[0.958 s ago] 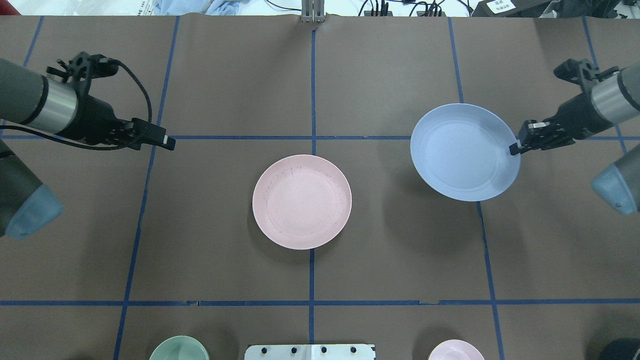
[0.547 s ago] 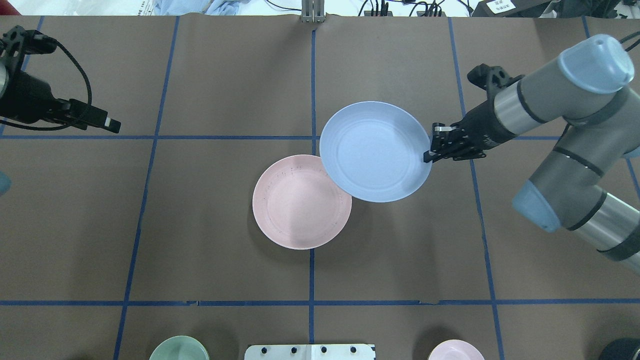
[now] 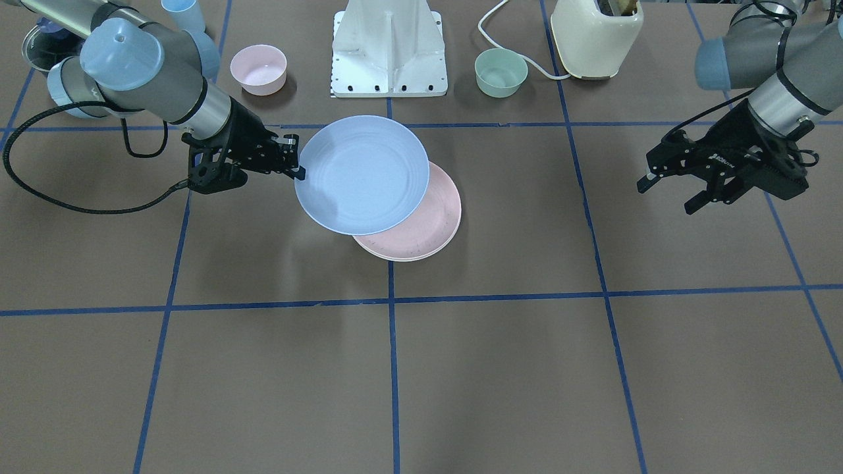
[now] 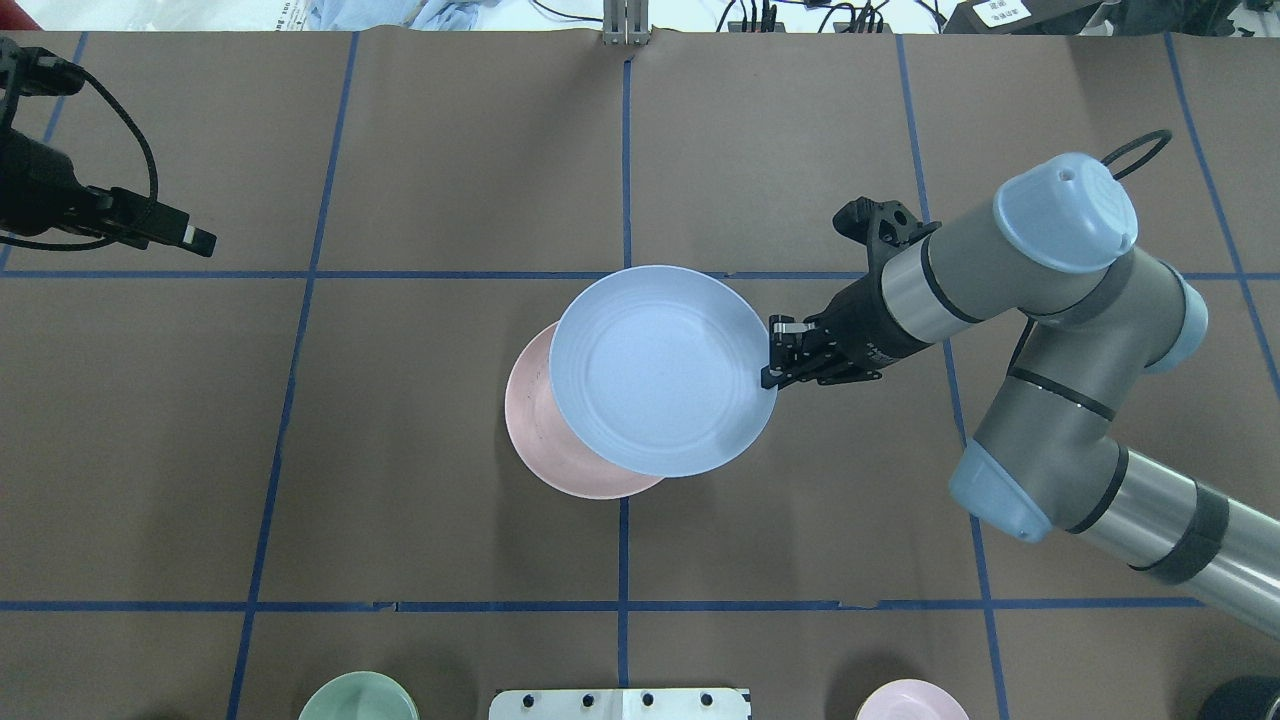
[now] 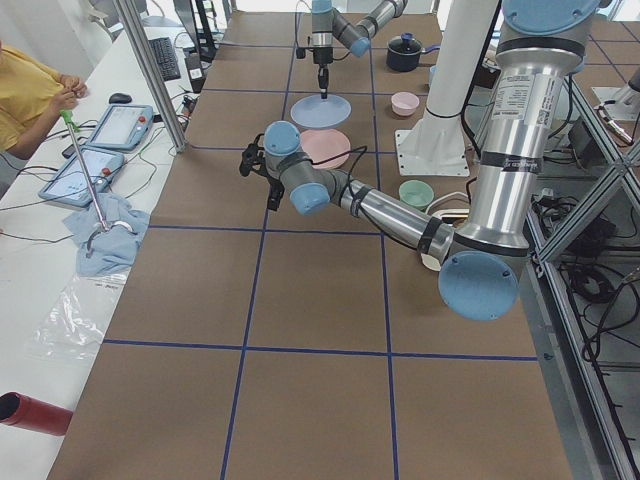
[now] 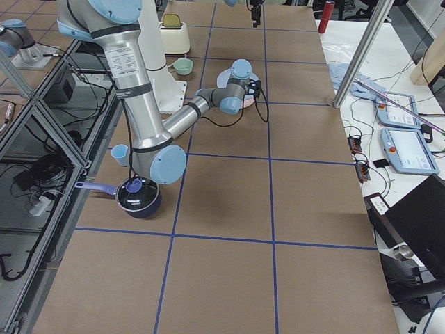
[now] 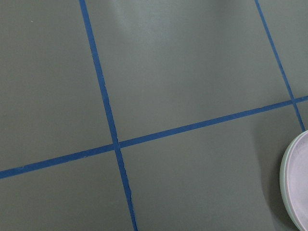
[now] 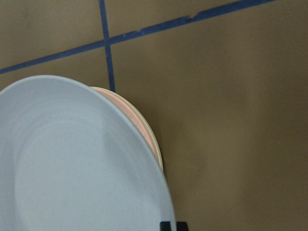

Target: Stack three plates with pink and blue

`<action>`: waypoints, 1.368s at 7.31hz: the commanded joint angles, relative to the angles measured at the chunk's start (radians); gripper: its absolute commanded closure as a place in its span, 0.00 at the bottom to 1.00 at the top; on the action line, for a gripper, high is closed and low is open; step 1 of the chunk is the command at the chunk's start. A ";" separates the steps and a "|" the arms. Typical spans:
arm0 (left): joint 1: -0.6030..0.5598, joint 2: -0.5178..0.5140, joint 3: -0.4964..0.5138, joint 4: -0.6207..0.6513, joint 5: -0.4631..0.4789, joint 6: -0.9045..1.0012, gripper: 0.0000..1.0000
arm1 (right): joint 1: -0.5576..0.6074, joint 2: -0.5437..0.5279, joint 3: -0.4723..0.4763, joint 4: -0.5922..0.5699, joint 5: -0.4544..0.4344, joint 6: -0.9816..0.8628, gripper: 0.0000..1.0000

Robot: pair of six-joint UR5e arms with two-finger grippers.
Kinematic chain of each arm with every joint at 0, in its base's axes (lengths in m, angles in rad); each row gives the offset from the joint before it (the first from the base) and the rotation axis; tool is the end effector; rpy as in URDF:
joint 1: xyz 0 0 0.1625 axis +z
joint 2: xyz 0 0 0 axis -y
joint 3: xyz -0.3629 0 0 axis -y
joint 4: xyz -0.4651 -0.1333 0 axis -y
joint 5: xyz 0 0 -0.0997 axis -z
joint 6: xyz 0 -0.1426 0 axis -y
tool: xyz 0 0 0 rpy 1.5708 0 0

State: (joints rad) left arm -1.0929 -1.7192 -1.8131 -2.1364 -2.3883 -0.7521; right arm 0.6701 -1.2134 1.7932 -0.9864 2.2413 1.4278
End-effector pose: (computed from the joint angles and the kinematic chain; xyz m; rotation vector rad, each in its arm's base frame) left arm 0.2596 -0.5648 0.3191 0.2995 1.1275 0.1480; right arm -0.4880 -0.4437 0.2003 -0.1008 -1.2520 0.0660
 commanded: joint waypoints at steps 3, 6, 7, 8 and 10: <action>-0.004 0.006 -0.011 0.003 -0.002 0.000 0.00 | -0.067 0.072 -0.058 -0.005 -0.107 0.077 0.00; -0.016 0.024 -0.009 0.001 -0.002 0.017 0.00 | 0.000 0.008 -0.031 -0.008 -0.092 0.069 0.00; -0.056 0.044 0.004 0.003 0.000 0.108 0.00 | 0.075 -0.068 -0.012 -0.008 -0.088 0.044 0.00; -0.102 0.062 0.030 0.010 0.003 0.219 0.00 | 0.130 -0.148 -0.011 -0.009 -0.086 -0.078 0.00; -0.235 0.076 0.090 0.084 0.009 0.490 0.00 | 0.289 -0.303 -0.024 -0.017 -0.034 -0.420 0.00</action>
State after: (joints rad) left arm -1.2479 -1.6523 -1.7579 -2.0948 -2.3836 -0.4261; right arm 0.8610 -1.4269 1.7787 -0.9978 2.1681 1.2025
